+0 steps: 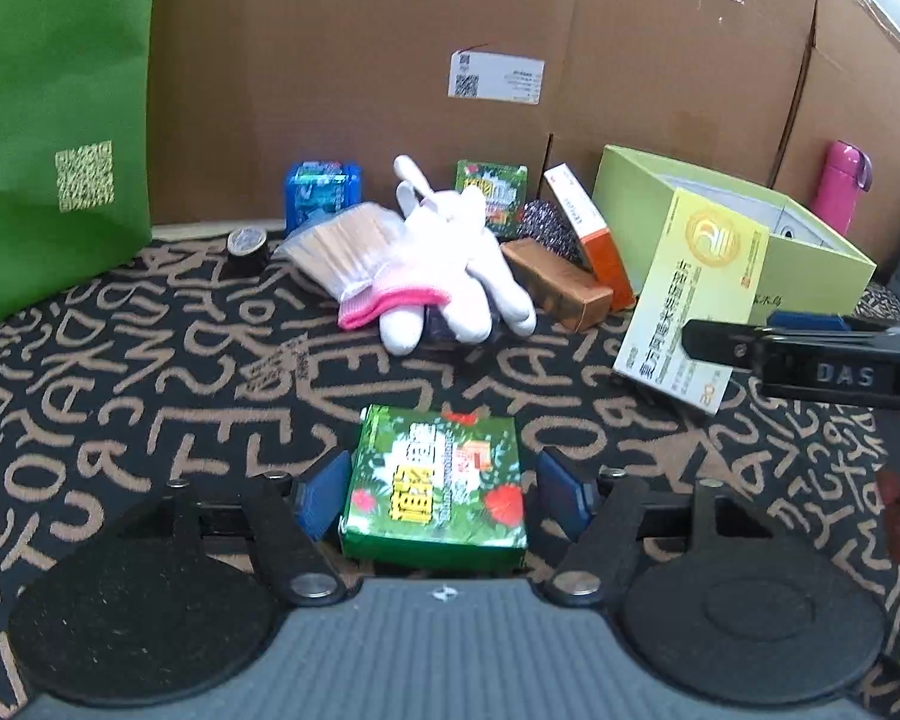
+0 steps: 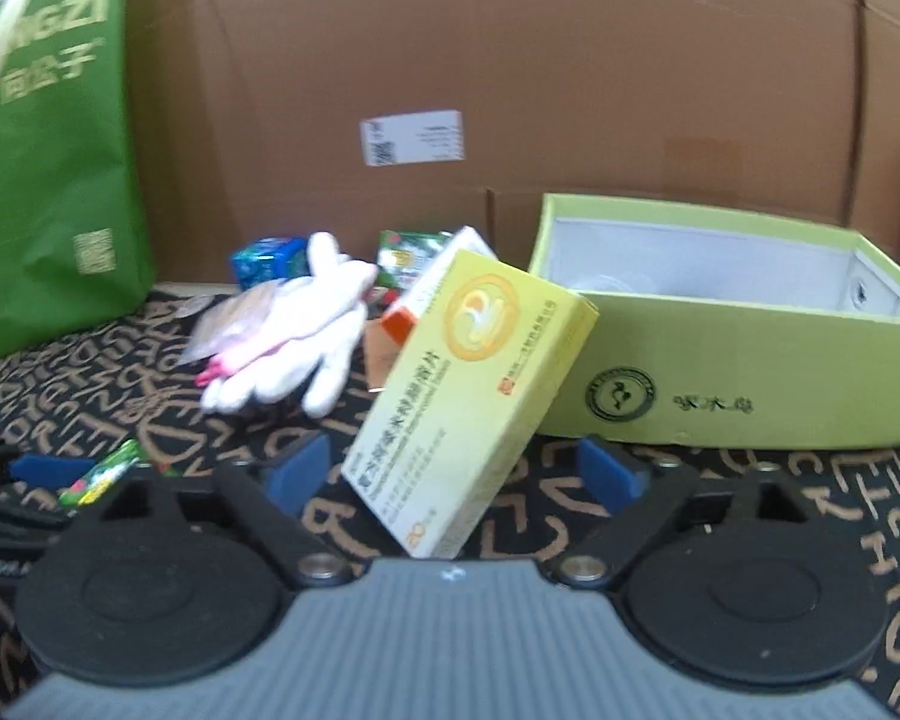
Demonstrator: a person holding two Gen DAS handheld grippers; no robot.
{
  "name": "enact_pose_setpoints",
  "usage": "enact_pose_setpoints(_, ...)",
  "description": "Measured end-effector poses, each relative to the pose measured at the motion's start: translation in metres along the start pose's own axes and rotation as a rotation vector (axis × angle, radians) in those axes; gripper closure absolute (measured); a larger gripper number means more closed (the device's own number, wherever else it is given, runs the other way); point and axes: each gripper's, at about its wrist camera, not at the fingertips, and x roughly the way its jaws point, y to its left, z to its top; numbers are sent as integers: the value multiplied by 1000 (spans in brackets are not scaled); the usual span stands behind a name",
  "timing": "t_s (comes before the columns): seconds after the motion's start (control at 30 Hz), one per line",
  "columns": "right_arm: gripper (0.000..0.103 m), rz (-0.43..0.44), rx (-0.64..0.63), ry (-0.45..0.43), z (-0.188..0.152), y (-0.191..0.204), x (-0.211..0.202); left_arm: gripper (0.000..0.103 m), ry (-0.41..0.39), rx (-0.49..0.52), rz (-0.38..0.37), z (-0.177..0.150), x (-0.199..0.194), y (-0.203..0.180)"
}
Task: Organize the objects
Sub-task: 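Grasp the green printed box with the left tool while the right tool grasps the yellow medicine box, then carry both boxes into the lime-green box and open both tools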
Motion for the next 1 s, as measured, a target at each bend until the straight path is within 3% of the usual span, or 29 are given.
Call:
enact_pose_setpoints(0.17, 0, -14, 81, -16, 10, 7, 19, 27, -4, 24, 10, 2, 6, -7)
enact_pose_setpoints(0.2, 5, -14, 84, -22, 11, 7, 25, 27, -4, 30, 11, 2, 6, -7)
enact_pose_setpoints(0.27, 34, 14, 109, -21, 10, 3, 32, 27, -3, 34, 9, 0, 6, -5)
enact_pose_setpoints(0.3, 54, 34, 130, -6, 8, -1, 35, 27, -1, 28, 8, 0, 6, -4)
enact_pose_setpoints(0.33, 65, 85, 159, 3, 6, -7, 37, 27, 5, 20, 7, -1, 7, -1)
enact_pose_setpoints(0.4, 71, 197, 238, 21, 0, -20, 38, 27, 23, -3, 4, -3, 12, 3)
enact_pose_setpoints(0.53, 83, 314, 260, 15, -8, -28, 31, 30, 4, 15, 10, -4, 15, -1)
enact_pose_setpoints(0.57, 84, 338, 270, 13, -9, -29, 29, 39, 2, 25, 9, -4, 15, -2)
enact_pose_setpoints(0.77, 84, 424, 317, -20, -10, -38, 14, 40, 3, 27, -39, -1, 10, -11)
enact_pose_setpoints(0.9, 84, 432, 329, -84, -2, -53, -6, 40, -47, 46, -85, 15, 2, -28)
enact_pose_setpoints(1.0, 84, 390, 323, -160, 11, -72, -25, 39, -97, 69, -144, 38, -1, -47)
